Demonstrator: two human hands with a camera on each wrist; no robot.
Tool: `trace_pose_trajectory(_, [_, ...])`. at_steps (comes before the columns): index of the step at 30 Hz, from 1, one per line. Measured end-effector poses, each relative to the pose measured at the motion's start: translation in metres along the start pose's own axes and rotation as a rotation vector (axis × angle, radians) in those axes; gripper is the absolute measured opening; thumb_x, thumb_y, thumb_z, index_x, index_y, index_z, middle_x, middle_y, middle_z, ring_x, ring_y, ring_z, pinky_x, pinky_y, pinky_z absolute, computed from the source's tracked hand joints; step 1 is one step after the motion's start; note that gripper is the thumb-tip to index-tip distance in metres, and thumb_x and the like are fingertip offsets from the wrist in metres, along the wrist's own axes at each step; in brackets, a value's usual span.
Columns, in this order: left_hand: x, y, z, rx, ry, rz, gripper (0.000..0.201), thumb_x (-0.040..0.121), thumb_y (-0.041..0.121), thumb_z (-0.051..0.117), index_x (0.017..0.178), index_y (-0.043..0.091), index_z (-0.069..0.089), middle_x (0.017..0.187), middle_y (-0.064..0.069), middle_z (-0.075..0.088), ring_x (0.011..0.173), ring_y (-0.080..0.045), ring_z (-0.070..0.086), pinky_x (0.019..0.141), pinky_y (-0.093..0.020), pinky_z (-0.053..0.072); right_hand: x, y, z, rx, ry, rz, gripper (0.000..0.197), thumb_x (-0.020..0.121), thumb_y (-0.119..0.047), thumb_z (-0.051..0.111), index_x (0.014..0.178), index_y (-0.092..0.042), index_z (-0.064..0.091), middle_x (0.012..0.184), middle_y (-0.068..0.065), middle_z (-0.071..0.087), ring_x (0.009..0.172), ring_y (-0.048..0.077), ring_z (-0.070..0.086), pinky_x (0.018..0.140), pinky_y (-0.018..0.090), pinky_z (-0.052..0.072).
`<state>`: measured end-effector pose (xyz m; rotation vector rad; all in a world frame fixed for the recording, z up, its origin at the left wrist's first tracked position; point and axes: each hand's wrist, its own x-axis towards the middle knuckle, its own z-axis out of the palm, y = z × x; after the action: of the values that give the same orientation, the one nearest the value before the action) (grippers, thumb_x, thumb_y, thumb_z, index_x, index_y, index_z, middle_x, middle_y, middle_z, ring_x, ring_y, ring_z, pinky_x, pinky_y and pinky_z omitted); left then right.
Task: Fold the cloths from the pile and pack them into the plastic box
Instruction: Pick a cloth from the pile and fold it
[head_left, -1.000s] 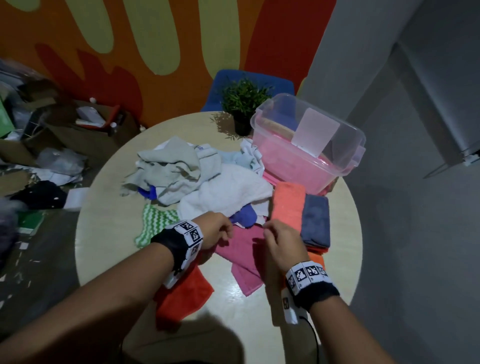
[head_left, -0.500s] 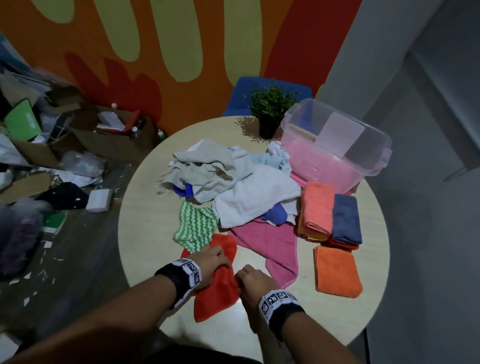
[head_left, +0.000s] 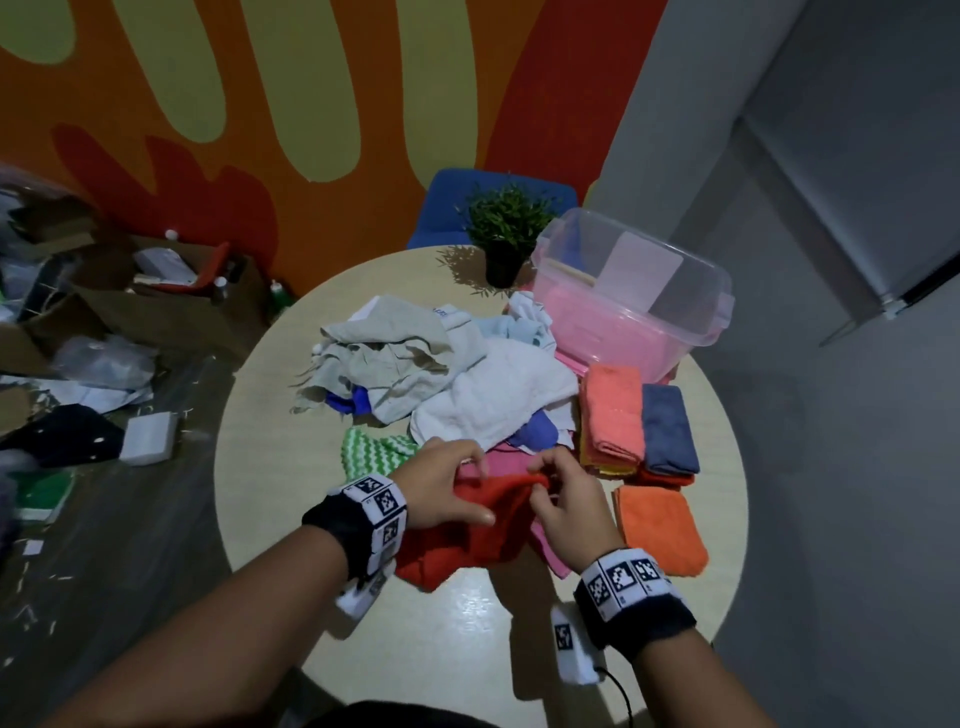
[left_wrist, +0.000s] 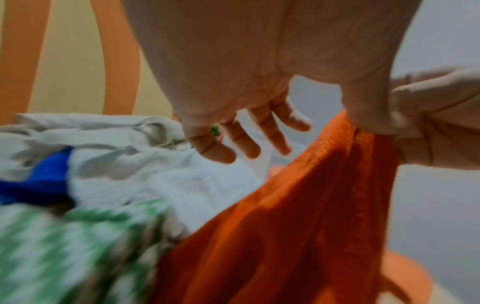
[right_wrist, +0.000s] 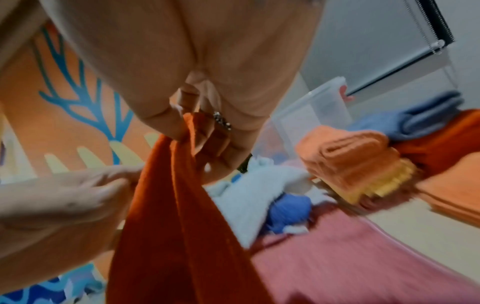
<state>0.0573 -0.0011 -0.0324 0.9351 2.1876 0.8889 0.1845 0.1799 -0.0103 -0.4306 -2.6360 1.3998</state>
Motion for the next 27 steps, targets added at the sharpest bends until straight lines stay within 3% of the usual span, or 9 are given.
trace_pose_trajectory(3, [0.013,0.033,-0.011,-0.189,0.018,0.192,0.058,0.082,0.024,0.078,0.131,0.036,0.05,0.127,0.013,0.059,0.122,-0.001,0.052,0.103,-0.018,0.04,0.008,-0.029,-0.014,0.061,0.048,-0.096,0.03,0.085,-0.007,0.058,0.101,-0.032,0.061,0.087,-0.007,0.069,0.072,0.024,0.066,0.069,0.04,0.056])
trace_pose_trajectory(7, [0.024,0.062,-0.026,-0.254,0.05,0.262,0.02,0.088,0.012,0.072,0.107,0.019,0.07,0.097,0.006,0.071,0.09,-0.003,0.065,0.086,-0.021,0.05,0.019,-0.051,-0.036,0.126,0.175,-0.131,0.034,0.087,-0.012,0.057,0.108,-0.039,0.063,0.088,-0.003,0.07,0.074,0.025,0.065,0.074,0.048,0.056])
trace_pose_trajectory(9, [0.025,0.067,-0.034,-0.254,0.075,0.272,0.006,0.089,0.017,0.072,0.092,0.022,0.071,0.083,0.006,0.07,0.076,-0.005,0.064,0.075,-0.025,0.051,0.022,-0.057,-0.05,0.13,0.221,-0.131,0.041,0.09,-0.011,0.058,0.117,-0.042,0.062,0.085,-0.002,0.069,0.067,0.02,0.063,0.067,0.044,0.056])
trace_pose_trajectory(12, [0.027,0.064,-0.046,-0.042,0.13,0.296,0.008,0.088,0.025,0.074,0.091,0.018,0.072,0.084,0.003,0.066,0.078,-0.013,0.061,0.075,-0.024,0.047,0.026,-0.067,-0.07,0.108,0.324,-0.147,0.041,0.09,-0.015,0.057,0.125,-0.035,0.063,0.097,-0.005,0.072,0.08,0.01,0.066,0.078,0.037,0.056])
trace_pose_trajectory(15, [0.028,0.054,-0.063,0.17,0.143,0.27,0.006,0.088,0.023,0.073,0.093,0.019,0.072,0.087,0.007,0.065,0.082,-0.01,0.057,0.074,-0.022,0.042,0.032,-0.074,-0.094,0.116,0.474,-0.145,0.038,0.086,-0.012,0.055,0.12,-0.024,0.069,0.092,-0.006,0.068,0.073,0.0,0.057,0.077,0.029,0.049])
trace_pose_trajectory(19, [0.025,0.041,-0.089,0.086,0.319,0.175,0.011,0.087,0.016,0.071,0.093,0.025,0.073,0.088,0.01,0.071,0.085,-0.011,0.064,0.08,-0.033,0.052,0.035,-0.074,-0.117,0.132,0.547,-0.142,0.042,0.084,-0.006,0.053,0.119,-0.024,0.067,0.101,0.0,0.069,0.083,0.005,0.062,0.081,0.023,0.047])
trace_pose_trajectory(21, [0.021,0.041,-0.101,0.0,0.421,0.129,0.013,0.086,0.014,0.073,0.087,0.027,0.071,0.084,0.01,0.071,0.081,-0.009,0.065,0.075,-0.031,0.052,0.035,-0.074,-0.125,0.148,0.572,-0.127,0.042,0.088,0.002,0.056,0.122,-0.02,0.066,0.105,-0.004,0.069,0.089,-0.002,0.065,0.08,0.011,0.047])
trace_pose_trajectory(23, [0.017,0.045,-0.111,-0.053,0.471,0.083,0.014,0.084,0.014,0.075,0.081,0.026,0.068,0.078,0.006,0.07,0.071,-0.011,0.064,0.066,-0.03,0.051,0.036,-0.075,-0.13,0.16,0.592,-0.127,0.04,0.088,0.005,0.057,0.113,-0.025,0.067,0.098,-0.012,0.069,0.083,-0.01,0.064,0.075,0.007,0.046])
trace_pose_trajectory(27, [0.012,0.05,-0.122,-0.304,0.402,0.092,0.03,0.078,0.008,0.074,0.075,0.023,0.049,0.07,-0.008,0.052,0.059,-0.018,0.047,0.056,-0.03,0.038,0.039,-0.07,-0.133,0.171,0.595,-0.101,0.035,0.083,0.005,0.055,0.077,-0.028,0.063,0.072,-0.007,0.062,0.062,0.007,0.053,0.064,0.026,0.044])
